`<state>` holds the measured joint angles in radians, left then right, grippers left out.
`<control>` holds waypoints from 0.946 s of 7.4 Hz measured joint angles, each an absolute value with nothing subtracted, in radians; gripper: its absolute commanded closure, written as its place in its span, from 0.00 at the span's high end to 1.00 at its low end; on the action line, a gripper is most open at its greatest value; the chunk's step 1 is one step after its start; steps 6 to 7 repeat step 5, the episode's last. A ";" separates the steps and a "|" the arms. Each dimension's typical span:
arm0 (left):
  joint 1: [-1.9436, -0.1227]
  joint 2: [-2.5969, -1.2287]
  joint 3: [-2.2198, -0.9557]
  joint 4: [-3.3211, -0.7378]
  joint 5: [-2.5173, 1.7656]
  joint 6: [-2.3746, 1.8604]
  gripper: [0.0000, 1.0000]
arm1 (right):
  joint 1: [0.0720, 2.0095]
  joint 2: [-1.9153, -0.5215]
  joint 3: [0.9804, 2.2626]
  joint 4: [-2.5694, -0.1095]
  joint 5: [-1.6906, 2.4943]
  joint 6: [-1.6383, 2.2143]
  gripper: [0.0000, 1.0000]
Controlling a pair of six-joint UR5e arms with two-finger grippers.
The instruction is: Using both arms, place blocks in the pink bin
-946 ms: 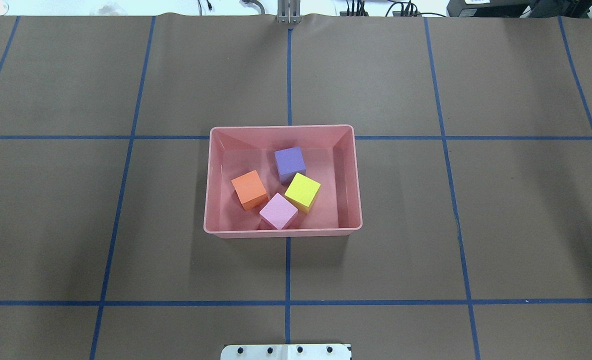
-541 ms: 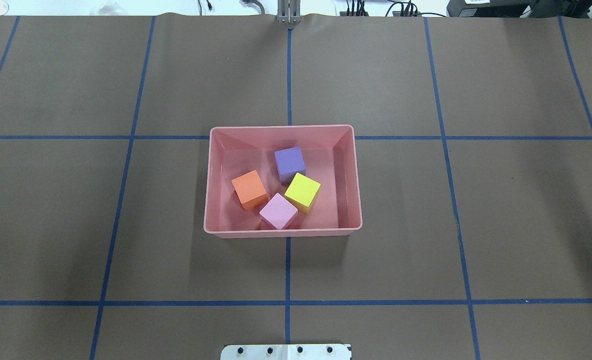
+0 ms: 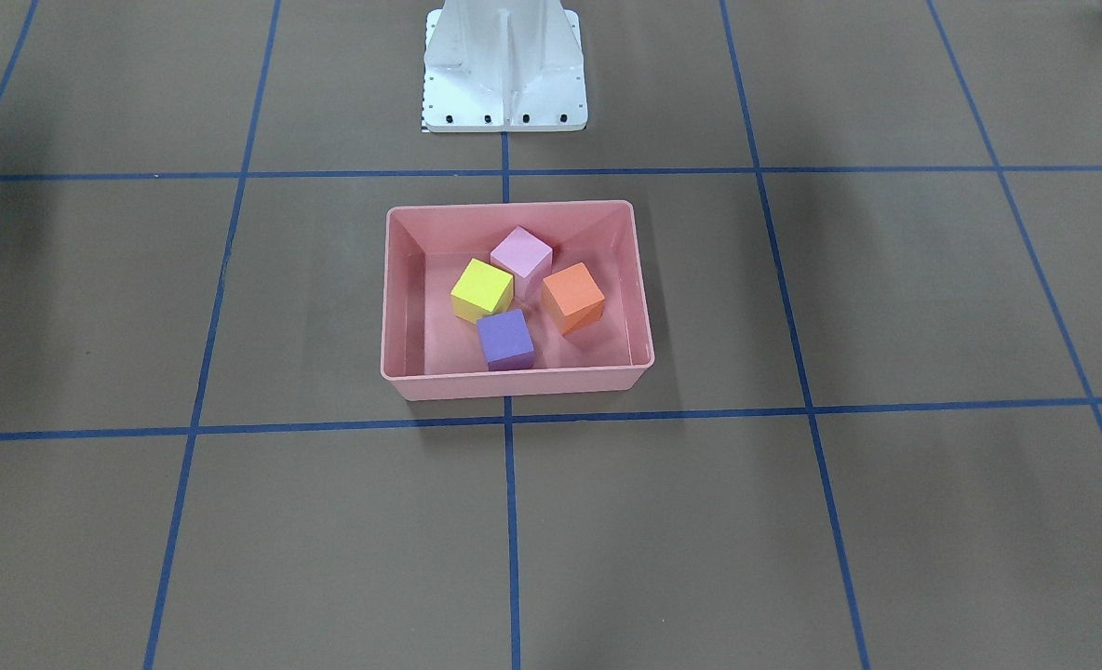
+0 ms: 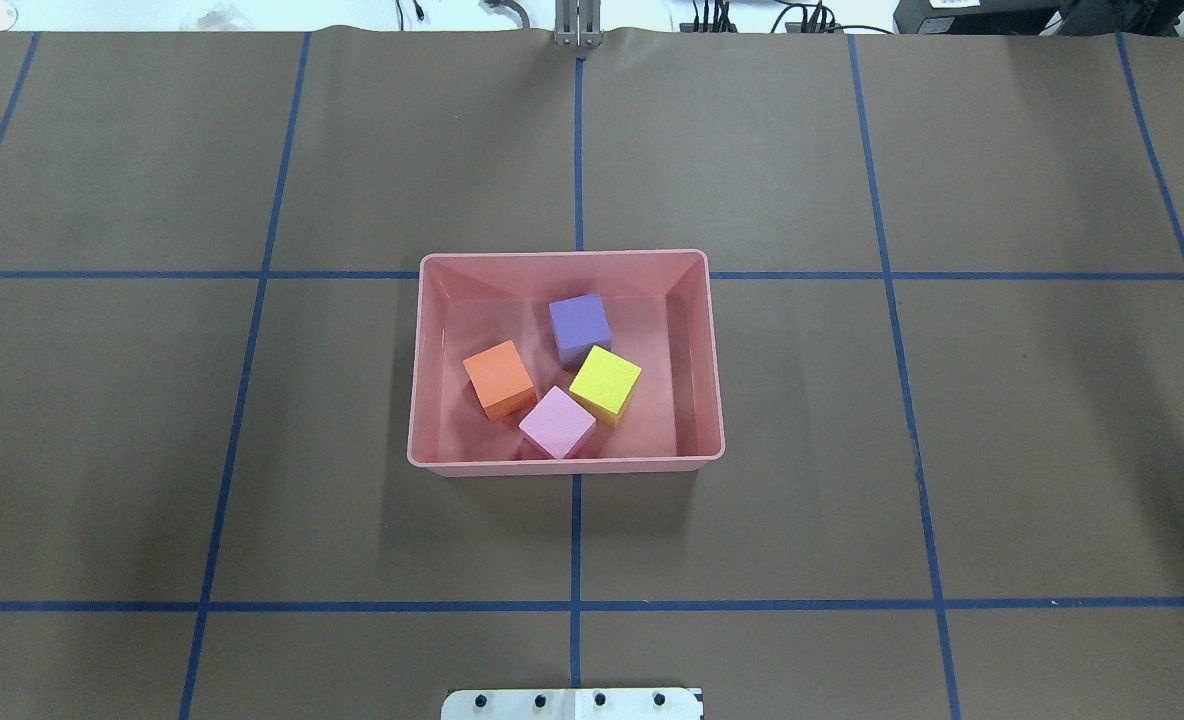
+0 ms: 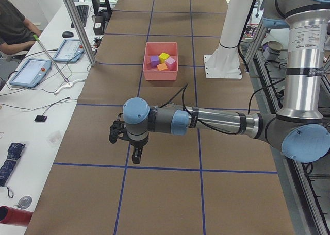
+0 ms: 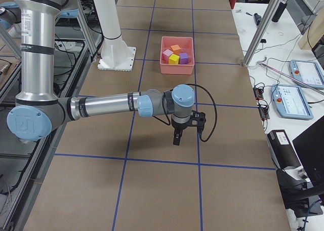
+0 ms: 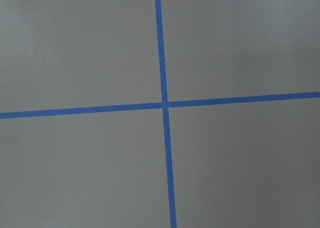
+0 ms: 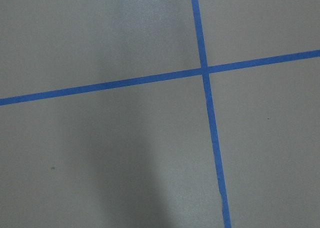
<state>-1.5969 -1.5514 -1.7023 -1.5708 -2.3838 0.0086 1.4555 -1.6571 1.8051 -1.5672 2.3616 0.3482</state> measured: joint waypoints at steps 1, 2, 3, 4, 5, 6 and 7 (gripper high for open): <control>-1.597 -1.551 -1.702 -1.571 -2.384 0.009 1.00 | 1.459 -1.658 1.805 -1.568 2.381 0.349 1.00; -1.597 -1.551 -1.702 -1.571 -2.384 0.009 1.00 | 1.464 -1.658 1.804 -1.568 2.398 0.350 1.00; -1.597 -1.552 -1.703 -1.571 -2.384 0.009 1.00 | 1.468 -1.658 1.803 -1.568 2.406 0.351 1.00; -1.597 -1.552 -1.703 -1.571 -2.384 0.009 1.00 | 1.471 -1.658 1.803 -1.568 2.409 0.351 1.00; -1.597 -1.552 -1.704 -1.571 -2.384 0.009 1.00 | 1.473 -1.658 1.803 -1.568 2.409 0.351 1.00; -1.597 -1.552 -1.704 -1.571 -2.384 0.009 1.00 | 1.473 -1.658 1.803 -1.568 2.409 0.351 1.00; -1.597 -1.552 -1.704 -1.571 -2.384 0.009 1.00 | 1.473 -1.658 1.803 -1.568 2.409 0.351 1.00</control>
